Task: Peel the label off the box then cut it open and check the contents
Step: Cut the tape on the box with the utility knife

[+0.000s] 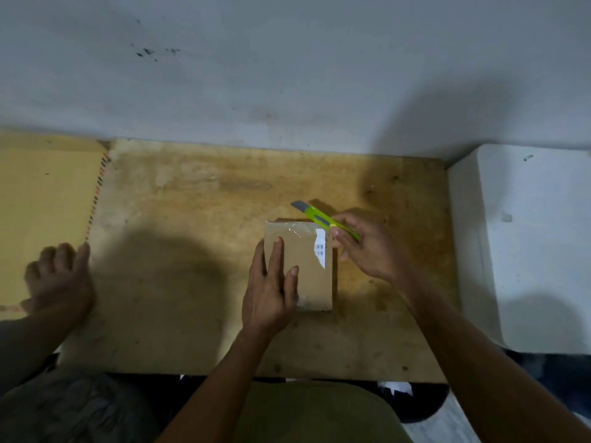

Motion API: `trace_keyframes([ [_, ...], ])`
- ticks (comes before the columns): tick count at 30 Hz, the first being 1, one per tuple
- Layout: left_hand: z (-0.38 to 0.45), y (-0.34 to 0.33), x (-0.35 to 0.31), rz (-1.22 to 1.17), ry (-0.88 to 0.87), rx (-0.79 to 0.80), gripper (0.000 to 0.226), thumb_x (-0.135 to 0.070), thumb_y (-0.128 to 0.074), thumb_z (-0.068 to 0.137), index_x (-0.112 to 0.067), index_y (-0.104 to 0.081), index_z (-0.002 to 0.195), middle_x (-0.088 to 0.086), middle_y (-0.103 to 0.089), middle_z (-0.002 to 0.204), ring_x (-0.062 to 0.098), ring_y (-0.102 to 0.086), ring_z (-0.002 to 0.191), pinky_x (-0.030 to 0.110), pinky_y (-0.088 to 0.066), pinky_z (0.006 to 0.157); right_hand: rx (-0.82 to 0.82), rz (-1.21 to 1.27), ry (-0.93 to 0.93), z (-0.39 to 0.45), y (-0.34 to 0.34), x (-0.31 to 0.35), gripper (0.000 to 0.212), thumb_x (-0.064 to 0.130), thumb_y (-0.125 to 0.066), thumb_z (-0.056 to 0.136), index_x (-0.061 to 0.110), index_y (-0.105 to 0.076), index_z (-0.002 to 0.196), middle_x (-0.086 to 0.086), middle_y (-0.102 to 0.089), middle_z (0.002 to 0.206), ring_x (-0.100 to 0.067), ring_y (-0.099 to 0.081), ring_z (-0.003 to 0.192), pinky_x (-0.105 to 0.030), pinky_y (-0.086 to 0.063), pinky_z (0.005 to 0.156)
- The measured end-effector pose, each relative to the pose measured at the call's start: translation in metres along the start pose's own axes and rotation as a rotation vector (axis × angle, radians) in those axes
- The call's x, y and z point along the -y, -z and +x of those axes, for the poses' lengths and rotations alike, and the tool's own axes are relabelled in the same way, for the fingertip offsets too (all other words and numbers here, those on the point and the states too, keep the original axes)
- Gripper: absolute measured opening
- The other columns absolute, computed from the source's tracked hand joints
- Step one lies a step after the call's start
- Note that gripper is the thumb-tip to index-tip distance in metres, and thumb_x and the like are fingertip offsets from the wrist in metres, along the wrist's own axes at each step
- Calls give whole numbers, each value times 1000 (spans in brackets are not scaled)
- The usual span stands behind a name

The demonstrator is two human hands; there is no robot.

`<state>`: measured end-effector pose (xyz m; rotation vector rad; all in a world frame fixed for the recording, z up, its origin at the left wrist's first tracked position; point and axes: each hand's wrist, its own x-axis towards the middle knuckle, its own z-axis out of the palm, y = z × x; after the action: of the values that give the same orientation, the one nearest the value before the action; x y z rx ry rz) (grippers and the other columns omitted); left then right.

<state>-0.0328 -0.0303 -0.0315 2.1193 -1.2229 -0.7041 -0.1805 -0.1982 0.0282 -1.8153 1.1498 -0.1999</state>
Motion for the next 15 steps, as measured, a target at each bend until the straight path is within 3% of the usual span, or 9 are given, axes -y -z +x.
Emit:
trace_keyframes([
  [3,0,-1,0,19,1,-13,63,-51,-35,100,-30,-17,158,13,-16,164,29,-27,148,41,-45,105,69,-153,80,10,4,2,22,31,-54,98,21,-60,117,2,-72,93,-7,-67,65,-29,-51,66],
  [7,1,-1,0,27,0,-6,63,-52,-32,100,-29,-17,157,14,-18,163,30,-31,146,42,-46,105,142,-248,204,22,5,5,32,25,-51,100,20,-58,130,-3,-68,110,-20,-60,95,-38,-50,83],
  [15,1,-1,1,36,-7,-9,63,-49,-35,101,-26,-20,158,13,-18,163,30,-31,146,44,-46,105,292,-376,303,39,10,16,43,19,-48,101,21,-47,143,-7,-64,129,-26,-62,105,-38,-51,86],
])
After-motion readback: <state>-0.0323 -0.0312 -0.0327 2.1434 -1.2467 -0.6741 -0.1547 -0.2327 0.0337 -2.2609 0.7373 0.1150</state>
